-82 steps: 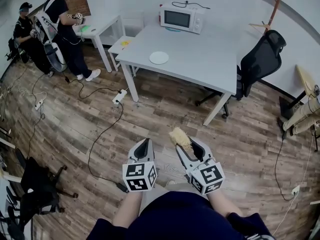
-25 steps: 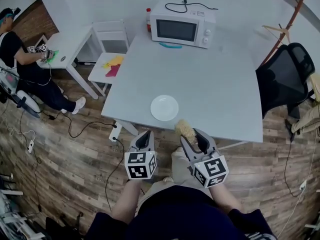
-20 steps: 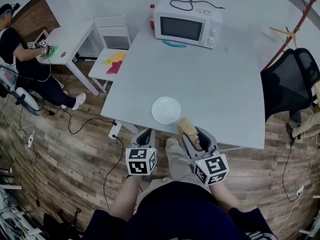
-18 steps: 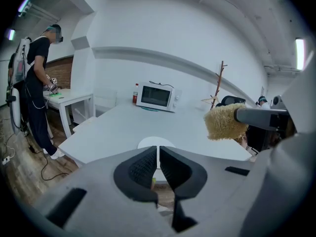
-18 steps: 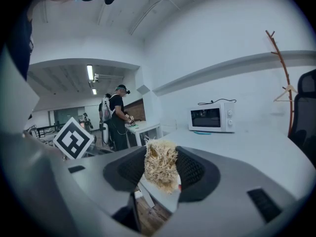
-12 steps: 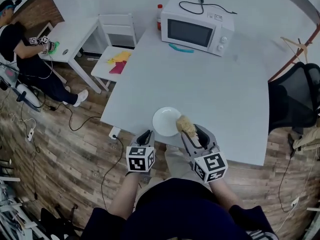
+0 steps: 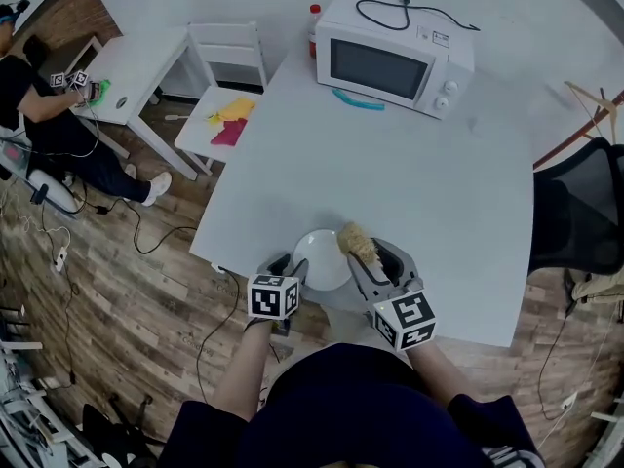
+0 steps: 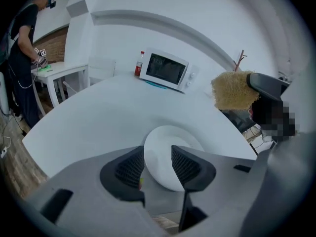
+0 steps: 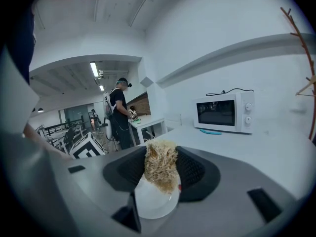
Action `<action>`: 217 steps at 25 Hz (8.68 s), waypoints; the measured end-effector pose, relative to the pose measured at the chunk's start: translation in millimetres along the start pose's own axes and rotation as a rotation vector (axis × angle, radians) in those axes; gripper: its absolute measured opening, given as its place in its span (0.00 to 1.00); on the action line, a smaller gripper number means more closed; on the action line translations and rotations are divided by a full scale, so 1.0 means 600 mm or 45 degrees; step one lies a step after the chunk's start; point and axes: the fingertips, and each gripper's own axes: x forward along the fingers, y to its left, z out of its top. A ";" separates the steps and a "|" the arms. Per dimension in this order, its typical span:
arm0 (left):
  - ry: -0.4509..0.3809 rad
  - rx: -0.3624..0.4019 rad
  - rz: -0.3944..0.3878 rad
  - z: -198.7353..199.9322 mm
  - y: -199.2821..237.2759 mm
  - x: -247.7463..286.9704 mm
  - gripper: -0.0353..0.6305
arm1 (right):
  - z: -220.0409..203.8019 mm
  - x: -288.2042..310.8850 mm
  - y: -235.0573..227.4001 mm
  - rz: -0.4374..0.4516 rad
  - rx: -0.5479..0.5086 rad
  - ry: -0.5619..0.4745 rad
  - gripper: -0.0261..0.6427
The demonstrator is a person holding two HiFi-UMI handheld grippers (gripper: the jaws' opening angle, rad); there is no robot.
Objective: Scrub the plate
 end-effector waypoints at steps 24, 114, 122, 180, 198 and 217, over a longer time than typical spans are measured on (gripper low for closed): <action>0.180 -0.017 -0.033 -0.016 0.023 0.045 0.20 | -0.027 0.041 -0.025 -0.008 0.043 0.073 0.32; -0.073 0.127 0.118 0.031 0.016 -0.060 0.12 | -0.131 0.140 0.044 0.235 -0.020 0.319 0.31; -0.043 0.119 0.143 0.022 0.023 -0.055 0.12 | -0.113 0.141 0.111 0.389 -0.011 0.281 0.31; -0.271 0.107 0.197 -0.072 -0.032 -0.197 0.12 | -0.145 -0.082 0.160 0.092 0.109 0.117 0.31; -0.390 0.128 0.120 -0.215 -0.159 -0.396 0.08 | -0.175 -0.307 0.321 0.065 0.089 0.001 0.31; -0.454 0.117 0.094 -0.211 -0.179 -0.429 0.08 | -0.151 -0.330 0.351 0.069 0.062 -0.081 0.31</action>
